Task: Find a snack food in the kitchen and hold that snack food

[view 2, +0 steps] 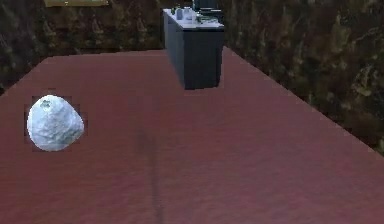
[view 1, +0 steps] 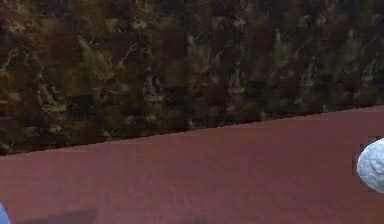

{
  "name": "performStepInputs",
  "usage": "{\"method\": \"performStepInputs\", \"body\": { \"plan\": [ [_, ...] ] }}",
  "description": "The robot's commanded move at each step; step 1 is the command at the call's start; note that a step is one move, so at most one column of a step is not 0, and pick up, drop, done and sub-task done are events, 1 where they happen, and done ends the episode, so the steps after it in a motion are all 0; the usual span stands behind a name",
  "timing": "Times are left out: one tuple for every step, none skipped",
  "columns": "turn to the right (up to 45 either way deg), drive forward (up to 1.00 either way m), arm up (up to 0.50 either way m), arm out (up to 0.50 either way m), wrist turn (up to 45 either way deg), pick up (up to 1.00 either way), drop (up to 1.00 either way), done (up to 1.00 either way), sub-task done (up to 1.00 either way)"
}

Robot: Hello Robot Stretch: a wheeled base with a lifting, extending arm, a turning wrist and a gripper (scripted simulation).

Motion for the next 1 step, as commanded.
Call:
{"method": "performStepInputs", "body": {
  "plan": [
    [-12.0,0.00,0.00,0.00,0.0,0.00,0.00,0.00,0.00]
  ]
}}
